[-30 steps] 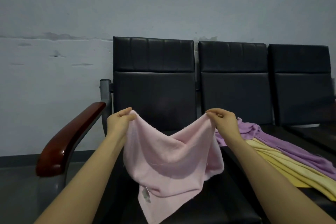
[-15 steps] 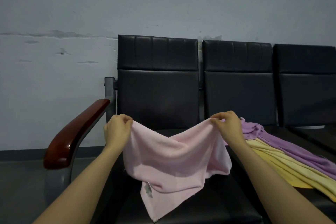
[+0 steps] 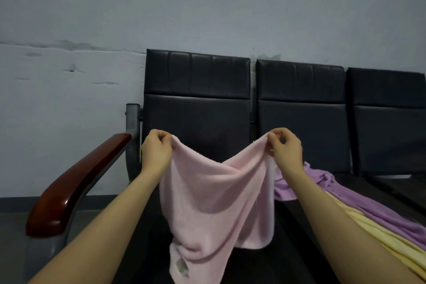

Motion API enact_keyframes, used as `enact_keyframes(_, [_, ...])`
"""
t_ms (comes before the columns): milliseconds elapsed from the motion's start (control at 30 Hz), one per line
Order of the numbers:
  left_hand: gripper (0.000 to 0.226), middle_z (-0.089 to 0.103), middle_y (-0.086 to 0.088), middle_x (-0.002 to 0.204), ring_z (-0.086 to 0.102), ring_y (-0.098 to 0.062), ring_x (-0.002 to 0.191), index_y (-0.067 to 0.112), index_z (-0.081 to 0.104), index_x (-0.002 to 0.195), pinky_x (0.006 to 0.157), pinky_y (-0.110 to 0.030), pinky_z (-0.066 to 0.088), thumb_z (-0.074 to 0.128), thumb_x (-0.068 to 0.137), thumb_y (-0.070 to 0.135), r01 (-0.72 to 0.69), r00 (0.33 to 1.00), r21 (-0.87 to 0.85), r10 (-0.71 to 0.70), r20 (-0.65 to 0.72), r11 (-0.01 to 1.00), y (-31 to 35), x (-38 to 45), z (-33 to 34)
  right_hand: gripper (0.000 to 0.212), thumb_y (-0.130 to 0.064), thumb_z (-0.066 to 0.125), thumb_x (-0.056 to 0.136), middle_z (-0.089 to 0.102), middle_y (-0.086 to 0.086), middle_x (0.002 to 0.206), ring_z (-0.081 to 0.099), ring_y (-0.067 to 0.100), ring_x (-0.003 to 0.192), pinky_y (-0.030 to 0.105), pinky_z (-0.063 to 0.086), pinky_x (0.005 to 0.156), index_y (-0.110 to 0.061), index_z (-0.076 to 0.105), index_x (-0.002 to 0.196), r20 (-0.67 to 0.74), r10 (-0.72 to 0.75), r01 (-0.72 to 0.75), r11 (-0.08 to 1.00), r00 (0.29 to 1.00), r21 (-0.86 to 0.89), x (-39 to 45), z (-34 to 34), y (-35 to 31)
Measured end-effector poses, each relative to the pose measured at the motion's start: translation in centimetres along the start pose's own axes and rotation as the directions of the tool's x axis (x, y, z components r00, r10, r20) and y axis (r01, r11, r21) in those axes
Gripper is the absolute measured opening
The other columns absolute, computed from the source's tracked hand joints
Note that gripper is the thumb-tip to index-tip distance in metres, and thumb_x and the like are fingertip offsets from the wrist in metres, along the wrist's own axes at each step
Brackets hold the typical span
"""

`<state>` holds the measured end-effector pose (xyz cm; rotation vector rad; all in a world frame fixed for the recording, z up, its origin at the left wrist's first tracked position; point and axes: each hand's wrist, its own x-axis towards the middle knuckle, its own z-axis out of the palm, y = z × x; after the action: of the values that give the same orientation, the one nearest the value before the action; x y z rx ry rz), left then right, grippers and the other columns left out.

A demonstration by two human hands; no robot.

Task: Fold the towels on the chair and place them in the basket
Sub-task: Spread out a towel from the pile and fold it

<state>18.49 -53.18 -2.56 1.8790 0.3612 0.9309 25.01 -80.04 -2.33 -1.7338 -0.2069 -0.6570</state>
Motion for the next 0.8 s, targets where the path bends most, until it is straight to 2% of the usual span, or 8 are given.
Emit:
enact_keyframes(100, [0.006,0.055,-0.006,0.109,0.05,-0.013,0.094,0.016,0.052,0.1,0.079,-0.026,0.039,0.046,0.099,0.016,-0.035,0.999,-0.06,0.033,-0.033,0.998,2.4,2.2,1.4,0.009,-0.016,0.053,0.096,0.056,0.008,0.108,0.059,0.017,0.092,0.037,0.052,0.087,-0.017,0.061,0.094,-0.031,-0.091,0.091,0.996,0.995,-0.014,2.9,0.6,-1.5])
enact_keyframes(200, [0.009,0.051,-0.007,0.12,0.048,-0.011,0.097,0.015,0.053,0.104,0.081,-0.023,0.038,0.046,0.1,0.019,-0.087,0.994,-0.139,0.077,-0.072,0.987,5.0,4.3,2.0,0.013,-0.017,0.05,0.098,0.046,0.004,0.114,0.053,0.009,0.09,0.03,0.047,0.086,-0.024,0.056,0.09,-0.054,-0.17,0.173,0.984,0.984,0.046,5.1,1.2,-3.5])
enact_keyframes(333, [0.005,0.049,-0.006,0.12,0.048,-0.008,0.094,0.016,0.051,0.1,0.069,-0.01,0.036,0.047,0.099,0.019,-0.197,0.975,-0.225,0.167,-0.145,0.954,7.2,5.1,1.4,0.021,-0.019,0.048,0.1,0.049,0.004,0.115,0.055,0.016,0.098,0.026,0.045,0.082,-0.036,0.051,0.087,-0.096,-0.216,0.229,0.959,0.972,0.169,6.4,1.1,-5.5])
enact_keyframes(433, [0.003,0.049,-0.003,0.117,0.048,-0.008,0.096,0.018,0.05,0.101,0.075,-0.013,0.037,0.047,0.099,0.019,-0.218,0.972,-0.221,0.191,-0.139,0.951,6.2,3.3,0.5,0.014,-0.017,0.047,0.1,0.057,0.009,0.106,0.057,0.016,0.092,0.02,0.045,0.074,-0.028,0.053,0.094,-0.074,-0.234,0.243,0.957,0.969,0.159,5.0,0.6,-4.9])
enact_keyframes(533, [0.005,0.051,0.001,0.112,0.05,-0.01,0.099,0.019,0.051,0.102,0.081,-0.021,0.039,0.048,0.099,0.018,-0.216,0.974,-0.127,0.205,-0.092,0.968,2.9,0.3,0.0,0.009,-0.014,0.048,0.099,0.06,0.009,0.101,0.057,0.014,0.089,0.017,0.042,0.07,-0.02,0.054,0.096,-0.035,-0.192,0.195,0.975,0.981,0.107,1.6,0.6,-2.5])
enact_keyframes(600, [0.005,0.055,0.0,0.108,0.052,-0.014,0.099,0.021,0.051,0.1,0.084,-0.028,0.043,0.048,0.098,0.017,-0.184,0.982,-0.058,0.182,-0.04,0.981,0.0,-1.6,-0.1,0.009,-0.012,0.05,0.097,0.062,0.007,0.1,0.059,0.015,0.093,0.02,0.045,0.074,-0.02,0.055,0.097,-0.016,-0.143,0.144,0.987,0.99,0.071,-1.1,0.8,-0.4])
enact_keyframes(700, [0.006,0.057,-0.004,0.104,0.053,-0.02,0.097,0.023,0.054,0.095,0.084,-0.037,0.046,0.051,0.096,0.018,-0.132,0.991,0.065,0.132,0.0,0.989,-4.0,-4.5,-0.3,0.011,-0.012,0.052,0.095,0.064,0.003,0.097,0.061,0.017,0.094,0.034,0.052,0.083,-0.022,0.057,0.096,0.04,-0.08,0.08,0.997,0.996,-0.013,-4.6,1.0,2.5])
enact_keyframes(800, [0.006,0.054,0.0,0.097,0.049,-0.026,0.1,0.017,0.056,0.09,0.09,-0.044,0.042,0.053,0.094,0.013,-0.154,0.988,0.201,0.153,0.02,0.967,-6.5,-7.2,-0.8,0.012,-0.01,0.057,0.091,0.064,-0.003,0.086,0.058,0.021,0.091,0.045,0.051,0.081,-0.02,0.062,0.089,0.043,-0.105,0.109,0.986,0.994,-0.127,-7.4,0.8,4.7])
